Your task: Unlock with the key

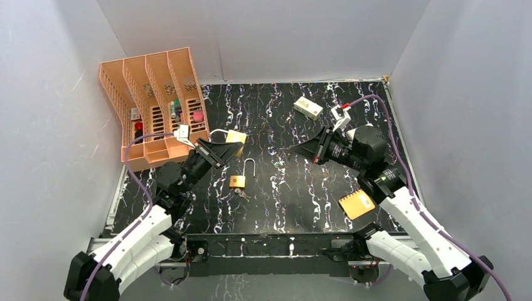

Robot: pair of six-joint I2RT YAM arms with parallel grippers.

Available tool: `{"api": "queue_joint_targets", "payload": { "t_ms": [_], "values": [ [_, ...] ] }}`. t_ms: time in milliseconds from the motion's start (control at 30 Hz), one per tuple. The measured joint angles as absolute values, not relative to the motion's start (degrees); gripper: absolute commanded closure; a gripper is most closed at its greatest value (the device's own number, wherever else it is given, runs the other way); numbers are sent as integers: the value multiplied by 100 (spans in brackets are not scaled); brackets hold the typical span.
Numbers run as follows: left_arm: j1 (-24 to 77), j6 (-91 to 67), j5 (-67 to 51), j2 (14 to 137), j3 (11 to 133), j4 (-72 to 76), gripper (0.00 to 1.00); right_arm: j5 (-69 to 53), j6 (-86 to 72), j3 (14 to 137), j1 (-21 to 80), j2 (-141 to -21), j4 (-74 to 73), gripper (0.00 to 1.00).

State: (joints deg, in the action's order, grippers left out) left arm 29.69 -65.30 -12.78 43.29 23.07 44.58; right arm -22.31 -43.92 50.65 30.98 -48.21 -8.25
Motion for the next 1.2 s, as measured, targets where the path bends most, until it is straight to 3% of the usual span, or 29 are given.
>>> {"api": "queue_joint_targets", "payload": {
  "t_ms": [333,767,1200],
  "values": [
    [2969,-8816,-1734,5564,2351,5221,100,-2589,-5561,4558,3107,-4630,908,100],
    [2967,-9371,-2349,6477,3308,6348,100,-2685,-6606,4456,3284,-5245,2399,100],
    [2967,-9393,-2512,6519,3361,6434,100,-2733,-6840,4606,3489,-5535,2456,100]
  ]
}}
